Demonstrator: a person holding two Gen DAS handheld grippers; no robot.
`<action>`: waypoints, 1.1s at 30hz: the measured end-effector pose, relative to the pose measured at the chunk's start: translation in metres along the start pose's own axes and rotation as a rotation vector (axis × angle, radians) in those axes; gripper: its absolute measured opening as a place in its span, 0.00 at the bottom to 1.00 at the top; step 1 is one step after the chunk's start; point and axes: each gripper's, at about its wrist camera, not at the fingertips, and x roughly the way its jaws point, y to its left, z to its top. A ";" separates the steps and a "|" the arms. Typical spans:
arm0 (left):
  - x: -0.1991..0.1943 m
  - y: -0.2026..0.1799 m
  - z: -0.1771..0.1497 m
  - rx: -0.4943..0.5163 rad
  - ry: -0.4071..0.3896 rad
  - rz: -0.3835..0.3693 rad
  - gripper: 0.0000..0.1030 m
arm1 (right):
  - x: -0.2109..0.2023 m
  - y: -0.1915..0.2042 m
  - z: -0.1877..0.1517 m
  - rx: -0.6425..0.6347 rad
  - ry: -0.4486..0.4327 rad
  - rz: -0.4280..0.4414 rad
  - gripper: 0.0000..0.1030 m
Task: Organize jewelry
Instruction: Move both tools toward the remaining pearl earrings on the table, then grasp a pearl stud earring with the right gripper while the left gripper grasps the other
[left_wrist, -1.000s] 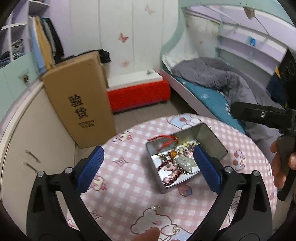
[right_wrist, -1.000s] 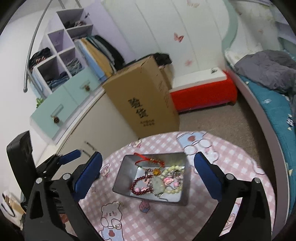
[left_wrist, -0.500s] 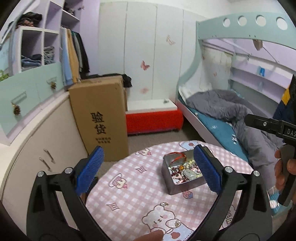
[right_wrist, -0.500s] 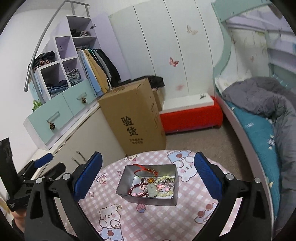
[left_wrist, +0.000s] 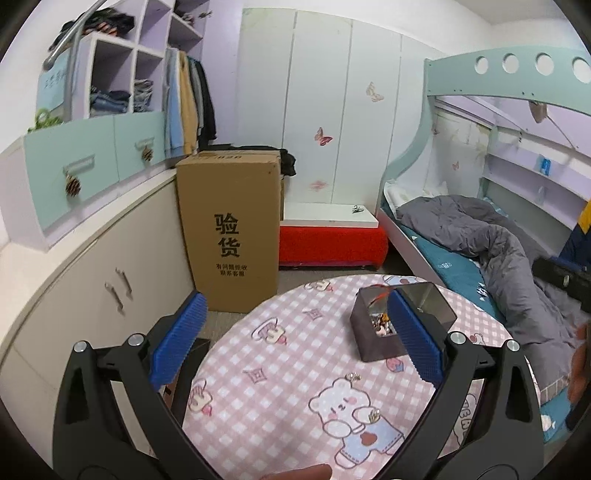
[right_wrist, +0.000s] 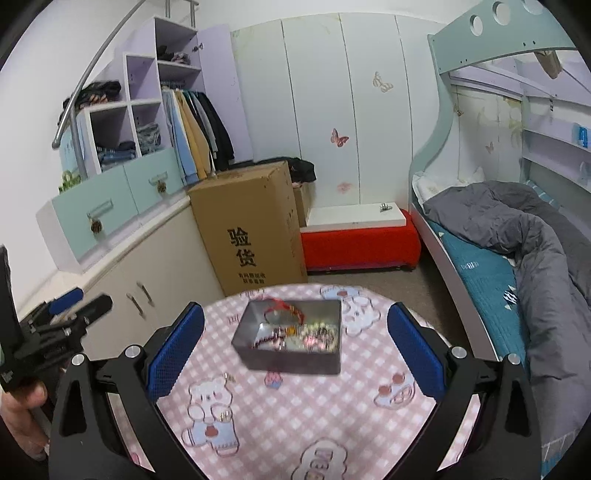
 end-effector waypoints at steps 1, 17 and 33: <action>-0.002 0.002 -0.005 -0.011 -0.001 0.002 0.93 | 0.001 0.004 -0.008 -0.009 0.007 -0.017 0.93; 0.013 -0.001 -0.057 0.041 0.114 0.049 0.93 | 0.069 0.039 -0.097 -0.053 0.273 0.085 0.92; 0.045 0.011 -0.084 0.022 0.246 0.057 0.93 | 0.123 0.084 -0.137 -0.201 0.411 0.216 0.22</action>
